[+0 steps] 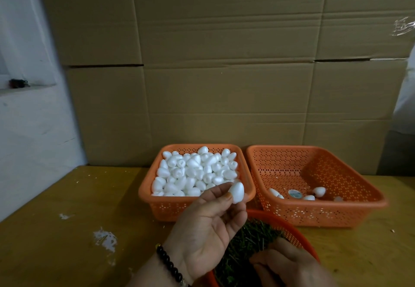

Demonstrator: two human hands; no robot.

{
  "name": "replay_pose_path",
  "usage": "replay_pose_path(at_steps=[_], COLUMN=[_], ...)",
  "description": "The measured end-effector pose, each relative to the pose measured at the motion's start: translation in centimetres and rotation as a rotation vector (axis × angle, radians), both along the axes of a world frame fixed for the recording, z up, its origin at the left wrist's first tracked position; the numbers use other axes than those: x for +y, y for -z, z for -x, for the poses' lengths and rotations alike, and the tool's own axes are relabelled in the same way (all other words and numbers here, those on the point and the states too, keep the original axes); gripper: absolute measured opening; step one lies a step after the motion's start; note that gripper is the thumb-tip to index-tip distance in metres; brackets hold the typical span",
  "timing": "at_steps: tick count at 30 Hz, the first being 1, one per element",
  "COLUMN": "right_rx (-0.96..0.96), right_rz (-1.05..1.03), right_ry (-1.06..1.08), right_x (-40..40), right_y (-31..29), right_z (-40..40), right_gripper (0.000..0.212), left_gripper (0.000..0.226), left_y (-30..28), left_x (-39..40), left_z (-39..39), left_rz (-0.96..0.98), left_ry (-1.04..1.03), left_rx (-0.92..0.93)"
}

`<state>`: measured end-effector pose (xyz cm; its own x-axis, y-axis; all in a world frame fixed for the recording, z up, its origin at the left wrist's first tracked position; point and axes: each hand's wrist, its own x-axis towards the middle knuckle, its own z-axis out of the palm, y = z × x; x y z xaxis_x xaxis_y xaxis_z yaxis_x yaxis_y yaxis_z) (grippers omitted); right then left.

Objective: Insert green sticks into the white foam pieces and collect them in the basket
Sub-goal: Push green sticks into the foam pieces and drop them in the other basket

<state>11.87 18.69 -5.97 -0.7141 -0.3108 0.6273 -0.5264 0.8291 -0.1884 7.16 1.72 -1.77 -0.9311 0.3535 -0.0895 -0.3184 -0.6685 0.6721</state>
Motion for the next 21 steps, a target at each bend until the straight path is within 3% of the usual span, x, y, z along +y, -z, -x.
replay_pose_path(at_steps=[3, 6, 11, 14, 16, 19, 21], right_rx=[-0.012, -0.029, -0.064, 0.030, -0.009, -0.038, -0.007], right_rz=[0.020, 0.015, 0.024, 0.002, 0.015, 0.047, 0.030], right_ry=[-0.015, -0.026, -0.030, -0.029, -0.007, -0.020, 0.002], right_x=[0.04, 0.23, 0.38, 0.33, 0.10, -0.01, 0.09], right_y=[0.63, 0.92, 1.02, 0.88, 0.35, 0.58, 0.45], right_z=[0.16, 0.24, 0.15, 0.22, -0.02, -0.07, 0.05], right_gripper=[0.019, 0.004, 0.026, 0.008, 0.018, 0.007, 0.016], left_gripper=[0.020, 0.023, 0.019, 0.026, 0.026, 0.024, 0.023], left_y=[-0.07, -0.15, -0.24, -0.23, -0.26, -0.33, -0.35], left_x=[0.09, 0.15, 0.16, 0.07, 0.02, 0.06, 0.10], left_z=[-0.08, -0.20, -0.34, -0.36, -0.38, -0.46, -0.49], left_rz=[-0.013, -0.007, -0.009, -0.014, -0.014, -0.030, -0.038], left_ry=[-0.006, -0.003, -0.021, 0.003, 0.022, 0.040, 0.047], left_rx=[-0.013, -0.010, -0.039, -0.038, -0.027, -0.021, -0.022])
